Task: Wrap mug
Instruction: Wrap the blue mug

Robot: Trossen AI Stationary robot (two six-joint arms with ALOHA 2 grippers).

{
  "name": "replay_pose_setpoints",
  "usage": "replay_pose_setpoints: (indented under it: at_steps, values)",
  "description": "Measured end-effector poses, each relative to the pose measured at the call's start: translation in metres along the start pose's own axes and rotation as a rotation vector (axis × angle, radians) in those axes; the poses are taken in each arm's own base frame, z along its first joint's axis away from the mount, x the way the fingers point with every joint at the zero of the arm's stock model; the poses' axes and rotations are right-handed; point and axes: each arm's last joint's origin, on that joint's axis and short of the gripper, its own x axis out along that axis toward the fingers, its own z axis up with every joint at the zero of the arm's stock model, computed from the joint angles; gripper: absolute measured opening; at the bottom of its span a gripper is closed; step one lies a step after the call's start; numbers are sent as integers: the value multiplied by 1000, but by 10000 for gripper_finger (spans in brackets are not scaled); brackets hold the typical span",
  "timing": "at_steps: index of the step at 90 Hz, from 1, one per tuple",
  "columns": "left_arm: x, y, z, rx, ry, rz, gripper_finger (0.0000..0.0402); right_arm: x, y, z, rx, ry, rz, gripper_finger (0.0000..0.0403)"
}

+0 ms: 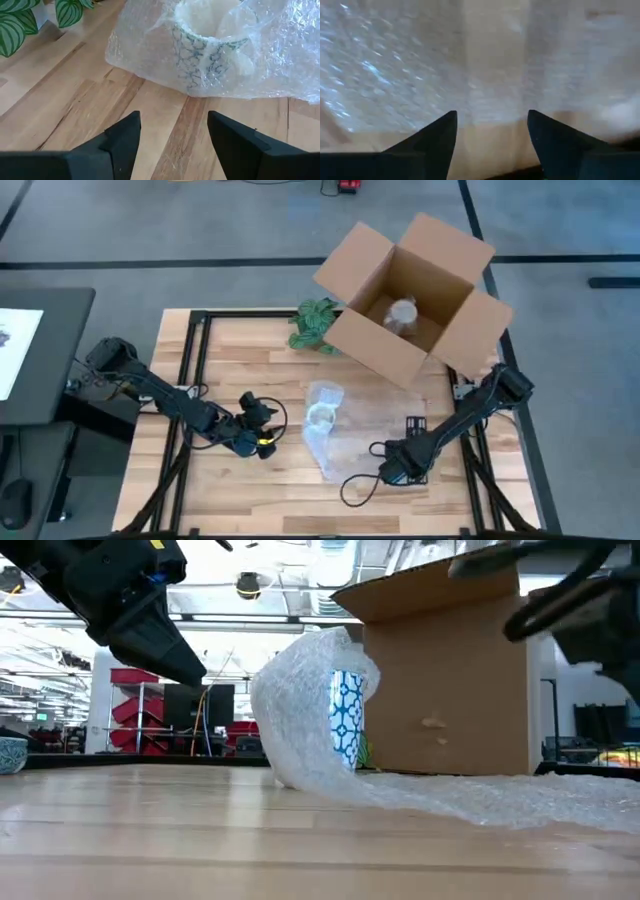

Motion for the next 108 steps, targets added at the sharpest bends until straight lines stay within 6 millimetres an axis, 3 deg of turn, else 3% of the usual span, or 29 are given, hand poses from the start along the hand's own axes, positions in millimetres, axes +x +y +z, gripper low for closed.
replay_pose_setpoints:
  at_steps: [21, 34, 43, 62, 108]
  values:
    - [0, 0, 0, 1, 0, 0, 212, 39, -35, -30, 142, -77, 96, 223]
    - [0, 0, 0, 4, 0, 0, 212, 58, -42, -35, 202, -146, 172, 201]
    - [0, 0, 0, 3, -1, 1, 212, 60, -41, -33, 212, -153, 186, 161]
    - [1, -1, 3, 17, -20, -12, 212, 38, -32, -10, 229, -368, 177, 15]
    - [1, -2, 4, 18, -27, -19, 212, -59, -35, 42, 248, -998, 0, 0]
